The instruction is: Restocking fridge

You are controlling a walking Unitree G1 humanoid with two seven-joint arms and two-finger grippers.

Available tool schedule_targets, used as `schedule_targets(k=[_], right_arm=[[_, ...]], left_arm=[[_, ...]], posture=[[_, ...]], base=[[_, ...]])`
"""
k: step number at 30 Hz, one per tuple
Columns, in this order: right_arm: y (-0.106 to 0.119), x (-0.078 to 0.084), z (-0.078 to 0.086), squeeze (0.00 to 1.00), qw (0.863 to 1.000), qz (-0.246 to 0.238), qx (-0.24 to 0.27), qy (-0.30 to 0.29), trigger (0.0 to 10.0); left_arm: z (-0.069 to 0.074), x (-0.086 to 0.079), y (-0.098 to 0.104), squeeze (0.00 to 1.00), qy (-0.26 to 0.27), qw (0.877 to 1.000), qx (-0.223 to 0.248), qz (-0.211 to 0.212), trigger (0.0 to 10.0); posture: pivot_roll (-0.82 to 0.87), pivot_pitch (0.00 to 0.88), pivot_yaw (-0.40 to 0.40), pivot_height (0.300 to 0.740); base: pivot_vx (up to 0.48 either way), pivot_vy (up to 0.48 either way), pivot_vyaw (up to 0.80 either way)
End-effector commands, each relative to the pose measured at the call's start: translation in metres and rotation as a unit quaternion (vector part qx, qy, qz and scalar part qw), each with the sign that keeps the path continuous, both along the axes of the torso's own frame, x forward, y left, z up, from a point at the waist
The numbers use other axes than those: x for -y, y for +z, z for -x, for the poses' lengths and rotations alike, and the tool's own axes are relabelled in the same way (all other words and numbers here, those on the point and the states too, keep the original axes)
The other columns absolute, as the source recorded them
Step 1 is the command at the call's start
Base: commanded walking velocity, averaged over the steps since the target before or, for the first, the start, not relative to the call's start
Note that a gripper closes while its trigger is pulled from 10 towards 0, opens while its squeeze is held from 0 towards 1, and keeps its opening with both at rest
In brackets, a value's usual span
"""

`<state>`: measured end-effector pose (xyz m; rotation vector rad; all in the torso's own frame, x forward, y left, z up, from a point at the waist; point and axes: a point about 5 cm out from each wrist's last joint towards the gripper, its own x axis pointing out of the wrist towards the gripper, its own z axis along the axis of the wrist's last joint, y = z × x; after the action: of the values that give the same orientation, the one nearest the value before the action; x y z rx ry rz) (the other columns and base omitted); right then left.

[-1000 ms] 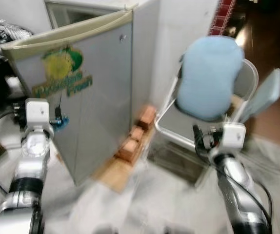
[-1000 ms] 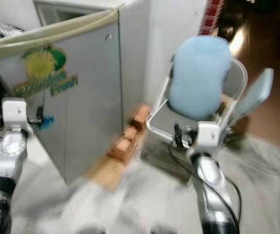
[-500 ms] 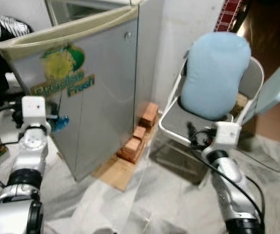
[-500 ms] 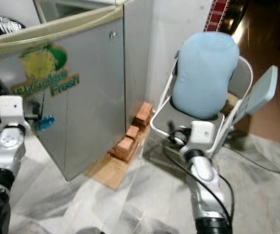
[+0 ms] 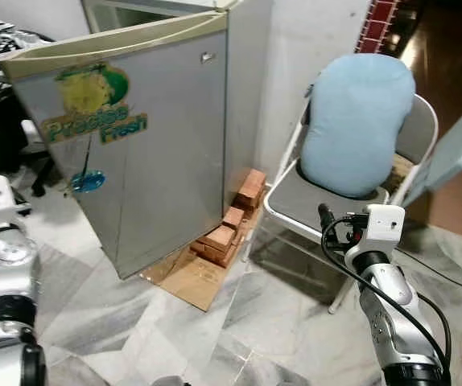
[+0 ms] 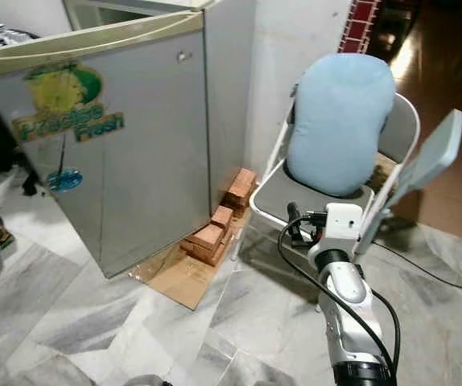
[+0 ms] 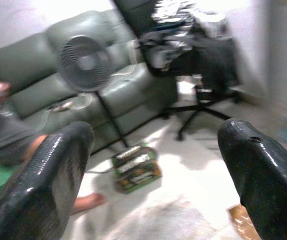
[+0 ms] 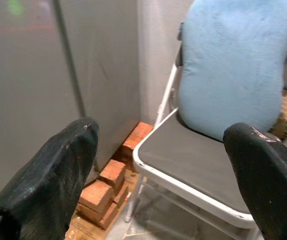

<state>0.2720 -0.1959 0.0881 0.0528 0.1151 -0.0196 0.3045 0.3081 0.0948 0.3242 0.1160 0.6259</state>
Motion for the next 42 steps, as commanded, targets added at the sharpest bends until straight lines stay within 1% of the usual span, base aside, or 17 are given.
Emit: schedule_targets(k=[1, 3, 4, 6, 9, 11, 14, 21, 23, 24, 25, 28, 34, 35, 36, 37, 42], right_arm=[[0.0, -0.002, -0.002, 0.0, 1.0, -0.001, 0.002, 0.002, 10.0], [0.0, -0.001, -0.001, 0.0, 1.0, -0.001, 0.002, 0.001, 10.0], [0.0, -0.001, -0.001, 0.0, 1.0, -0.002, 0.002, 0.001, 10.0], [0.0, -0.001, -0.001, 0.0, 1.0, -0.002, 0.002, 0.0, 10.0], [-0.001, -0.001, -0.001, 0.0, 1.0, -0.004, -0.003, -0.002, 10.0], [-0.001, 0.0, -0.001, 0.0, 1.0, -0.005, -0.004, -0.003, 10.0], [-0.001, 0.001, -0.001, 0.0, 1.0, -0.006, -0.005, -0.004, 10.0], [-0.001, 0.001, -0.001, 0.0, 1.0, -0.006, -0.005, -0.004, 10.0], [-0.001, 0.002, -0.001, 0.0, 1.0, -0.006, -0.005, -0.003, 10.0], [-0.001, 0.002, -0.001, 0.0, 1.0, -0.006, -0.004, -0.003, 10.0], [-0.001, 0.002, -0.001, 0.0, 1.0, -0.006, -0.004, -0.003, 10.0], [-0.001, 0.002, -0.001, 0.0, 1.0, -0.005, -0.004, -0.003, 10.0], [-0.001, 0.002, -0.002, 0.0, 1.0, -0.004, -0.003, -0.002, 10.0], [0.0, 0.002, -0.002, 0.0, 1.0, -0.004, -0.002, -0.002, 10.0], [0.0, 0.002, -0.002, 0.0, 1.0, -0.004, -0.002, -0.003, 10.0], [0.0, 0.002, -0.003, 0.0, 1.0, -0.003, -0.001, -0.003, 10.0], [0.0, 0.001, -0.003, 0.0, 1.0, -0.004, 0.001, -0.004, 10.0]], left_arm=[[-0.005, 0.019, 0.003, 0.0, -0.052, 0.999, 0.012, -0.01, 10.0], [-0.005, 0.045, -0.005, 0.0, -0.099, 0.995, 0.014, -0.004, 10.0], [-0.005, 0.059, -0.009, 0.0, -0.127, 0.992, 0.014, 0.011, 10.0], [-0.004, 0.067, -0.012, 0.0, -0.146, 0.989, 0.014, 0.02, 10.0], [-0.001, 0.085, -0.018, 0.0, -0.189, 0.981, 0.007, 0.046, 10.0], [0.003, 0.096, -0.021, 0.0, -0.216, 0.974, 0.006, 0.064, 10.0], [0.008, 0.102, -0.023, 0.0, -0.228, 0.971, 0.003, 0.076, 10.0], [0.01, 0.103, -0.023, 0.0, -0.235, 0.968, -0.001, 0.084, 10.0], [0.012, 0.107, -0.021, 0.0, -0.252, 0.963, 0.003, 0.095, 10.0], [0.014, 0.108, -0.021, 1.0, -0.257, 0.961, 0.005, 0.105, 10.0], [0.016, 0.11, -0.021, 1.0, -0.263, 0.958, 0.007, 0.117, 10.0], [0.018, 0.114, -0.022, 1.0, -0.273, 0.954, 0.009, 0.126, 10.0], [0.019, 0.113, -0.024, 1.0, -0.271, 0.955, -0.005, 0.118, 10.0], [0.019, 0.114, -0.024, 0.57, -0.286, 0.95, -0.004, 0.127, 10.0], [0.019, 0.114, -0.023, 0.57, -0.29, 0.948, -0.003, 0.13, 10.0], [0.018, 0.113, -0.022, 0.0, -0.289, 0.949, -0.006, 0.123, 10.0], [0.009, 0.111, -0.021, 0.0, -0.289, 0.949, -0.012, 0.129, 10.0]], posture=[[-0.03, 0.0, 0.007, 0.74], [-0.03, 0.0, 0.008, 0.74], [-0.03, 0.0, 0.009, 0.74], [-0.04, 0.0, 0.009, 0.74], [-0.03, 0.0, 0.009, 0.74], [-0.03, 0.0, 0.01, 0.74], [-0.03, 0.0, 0.011, 0.74], [-0.03, 0.0, 0.009, 0.74], [-0.03, 0.0, 0.009, 0.74], [-0.03, 0.0, 0.009, 0.74], [-0.03, 0.0, 0.009, 0.74], [-0.03, 0.0, 0.007, 0.74], [-0.03, 0.0, 0.005, 0.74], [-0.03, 0.0, 0.006, 0.74], [-0.03, 0.0, 0.006, 0.74], [-0.03, 0.0, 0.006, 0.74], [-0.03, 0.0, 0.008, 0.74]], base=[[0.0, 0.0, 0.0], [0.0, 0.0, 0.0], [0.0, 0.0, 0.0], [0.0, 0.0, 0.0], [0.0, 0.0, -0.15], [0.0, 0.48, -0.65], [0.0, 0.48, -0.69], [0.0, 0.48, -0.67], [0.0, 0.48, 0.0], [0.0, 0.48, 0.0], [0.0, 0.48, -0.59], [0.0, 0.48, -0.53], [0.0, 0.48, 0.0], [0.0, 0.472, 0.0], [0.0, 0.472, 0.0], [0.255, 0.0, 0.0], [0.051, 0.0, 0.0]])
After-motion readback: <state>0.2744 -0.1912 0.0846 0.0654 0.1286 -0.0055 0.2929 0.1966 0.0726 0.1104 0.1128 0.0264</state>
